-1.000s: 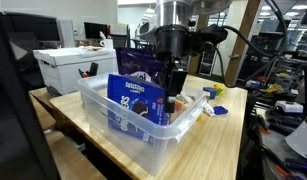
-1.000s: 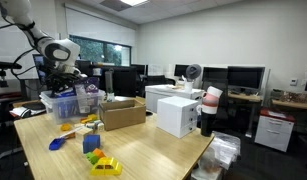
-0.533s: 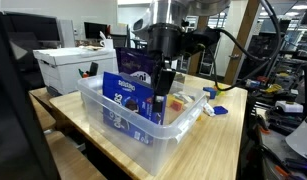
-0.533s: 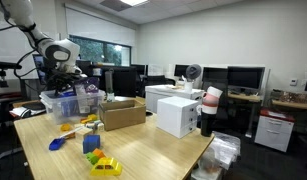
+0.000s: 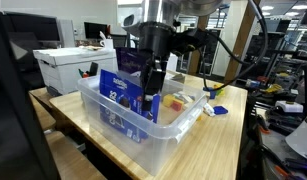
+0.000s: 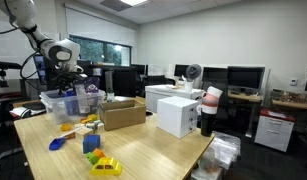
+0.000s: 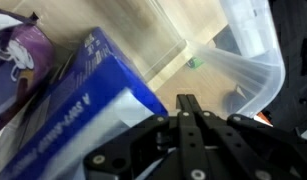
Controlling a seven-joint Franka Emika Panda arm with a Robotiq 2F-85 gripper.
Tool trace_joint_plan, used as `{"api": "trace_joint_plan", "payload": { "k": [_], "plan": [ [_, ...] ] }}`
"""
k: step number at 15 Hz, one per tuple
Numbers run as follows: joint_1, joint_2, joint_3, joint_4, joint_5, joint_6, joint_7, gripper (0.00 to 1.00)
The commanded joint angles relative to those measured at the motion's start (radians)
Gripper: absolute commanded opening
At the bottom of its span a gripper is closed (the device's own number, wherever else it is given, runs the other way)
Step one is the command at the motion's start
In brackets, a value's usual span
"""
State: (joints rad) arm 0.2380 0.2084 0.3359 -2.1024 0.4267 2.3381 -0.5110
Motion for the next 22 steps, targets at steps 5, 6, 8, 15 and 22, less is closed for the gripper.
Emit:
{"api": "trace_joint_plan", "payload": {
  "k": [5, 6, 8, 15, 22],
  "plan": [
    [-0.024, -0.074, -0.019, 0.085, -0.059, -0.117, -0.008, 0.01],
    [-0.024, -0.081, -0.024, 0.094, -0.066, -0.117, -0.002, 0.01],
    [-0.024, -0.103, -0.041, 0.106, -0.094, -0.107, 0.009, 0.02],
    [-0.025, -0.147, -0.118, 0.134, -0.348, -0.058, 0.122, 0.02],
    [-0.054, -0.136, -0.199, 0.237, -0.621, -0.122, 0.42, 0.03]
  ]
}}
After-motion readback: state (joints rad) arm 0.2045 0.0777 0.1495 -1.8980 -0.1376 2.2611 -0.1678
